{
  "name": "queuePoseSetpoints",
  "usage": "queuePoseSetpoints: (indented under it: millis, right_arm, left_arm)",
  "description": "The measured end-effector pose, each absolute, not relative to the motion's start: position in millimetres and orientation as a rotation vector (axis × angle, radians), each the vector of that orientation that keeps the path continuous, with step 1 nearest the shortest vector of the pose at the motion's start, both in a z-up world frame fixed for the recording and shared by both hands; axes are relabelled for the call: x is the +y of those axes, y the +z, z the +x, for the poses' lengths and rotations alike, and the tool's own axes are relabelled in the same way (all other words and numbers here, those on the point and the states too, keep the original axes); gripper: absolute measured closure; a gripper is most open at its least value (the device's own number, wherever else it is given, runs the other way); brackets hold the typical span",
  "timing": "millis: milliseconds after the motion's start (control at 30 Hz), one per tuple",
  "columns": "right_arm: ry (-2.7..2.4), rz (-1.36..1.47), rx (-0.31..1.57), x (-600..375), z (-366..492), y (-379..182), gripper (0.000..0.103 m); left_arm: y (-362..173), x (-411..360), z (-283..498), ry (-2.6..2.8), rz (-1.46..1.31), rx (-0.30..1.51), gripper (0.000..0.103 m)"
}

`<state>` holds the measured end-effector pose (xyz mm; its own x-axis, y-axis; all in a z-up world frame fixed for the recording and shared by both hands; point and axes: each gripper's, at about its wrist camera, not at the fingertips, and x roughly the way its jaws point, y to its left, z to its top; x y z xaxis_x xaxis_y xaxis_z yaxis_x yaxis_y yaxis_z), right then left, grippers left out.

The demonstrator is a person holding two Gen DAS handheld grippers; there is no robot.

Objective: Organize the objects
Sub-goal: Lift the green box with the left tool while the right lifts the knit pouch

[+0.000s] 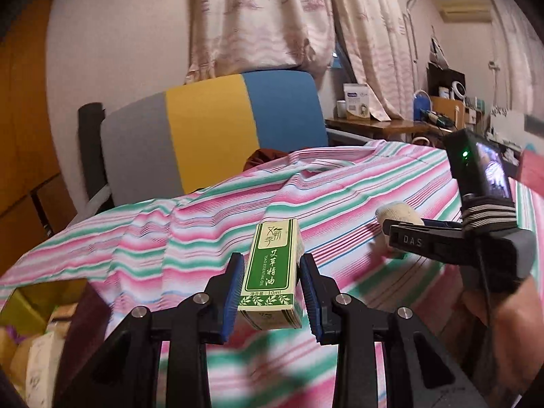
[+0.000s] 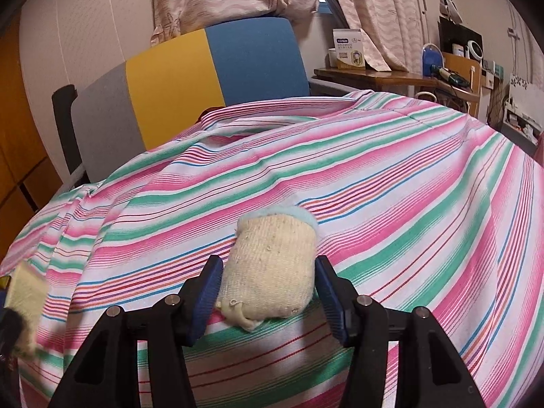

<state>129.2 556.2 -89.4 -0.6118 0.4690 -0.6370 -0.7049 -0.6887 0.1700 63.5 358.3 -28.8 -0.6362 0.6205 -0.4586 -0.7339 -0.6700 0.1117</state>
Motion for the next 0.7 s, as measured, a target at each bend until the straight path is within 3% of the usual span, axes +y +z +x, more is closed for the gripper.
queuePoseSetpoints:
  millis: [433,700]
  right_arm:
    - [2.362,-0.747,0.312,524.1,113.0,-75.8,0.055]
    - [2.382,-0.802,0.405,535.3,111.9,-81.3,0.052]
  left_arm:
    - [-4.2,252.4,68.6,2.462,-0.525,0.242,0.069]
    - [0.2,192.5,53.1,2.573,-0.585,0.154,0.069]
